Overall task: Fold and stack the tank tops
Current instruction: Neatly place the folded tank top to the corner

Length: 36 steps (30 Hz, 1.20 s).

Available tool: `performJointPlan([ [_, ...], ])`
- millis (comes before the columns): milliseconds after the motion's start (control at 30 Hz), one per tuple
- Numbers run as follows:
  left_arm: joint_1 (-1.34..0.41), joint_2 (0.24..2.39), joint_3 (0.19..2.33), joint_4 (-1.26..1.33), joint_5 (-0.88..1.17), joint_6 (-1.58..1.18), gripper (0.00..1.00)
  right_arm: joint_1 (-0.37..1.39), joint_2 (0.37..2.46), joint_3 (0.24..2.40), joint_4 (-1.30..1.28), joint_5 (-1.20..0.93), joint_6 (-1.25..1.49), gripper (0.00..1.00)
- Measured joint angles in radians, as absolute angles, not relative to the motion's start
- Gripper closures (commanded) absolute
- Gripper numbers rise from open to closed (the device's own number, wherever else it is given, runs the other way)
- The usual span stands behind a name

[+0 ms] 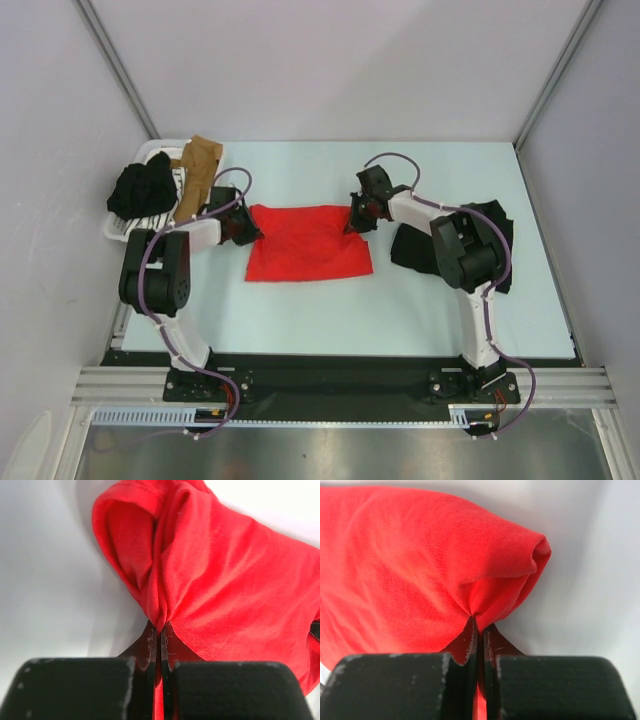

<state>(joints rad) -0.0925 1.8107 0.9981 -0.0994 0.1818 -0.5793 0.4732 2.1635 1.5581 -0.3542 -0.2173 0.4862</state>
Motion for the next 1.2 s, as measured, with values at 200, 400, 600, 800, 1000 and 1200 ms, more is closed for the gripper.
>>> performJointPlan([
  [200, -0.146, 1.766, 0.97, -0.069, 0.188, -0.593, 1.0, 0.473, 2.082, 1.502, -0.379, -0.182, 0.48, 1.0],
  [400, -0.211, 1.644, 0.969, -0.058, 0.214, -0.609, 1.0, 0.474, 1.919, 1.48, -0.414, -0.163, 0.468, 1.0],
  [600, -0.253, 1.585, 1.028, -0.064, 0.232, -0.63, 1.0, 0.465, 1.794, 1.48, -0.436, -0.162, 0.466, 1.0],
  [800, -0.274, 1.587, 1.099, -0.085, 0.239, -0.638, 1.0, 0.43, 1.781, 1.483, -0.476, -0.162, 0.461, 1.0],
  [1000, -0.277, 1.658, 1.138, -0.114, 0.239, -0.639, 1.0, 0.403, 1.8, 1.483, -0.505, -0.165, 0.463, 1.0],
  [1200, -0.279, 1.793, 1.13, -0.154, 0.181, -0.638, 0.98, 0.395, 1.877, 1.462, -0.493, -0.175, 0.463, 0.95],
])
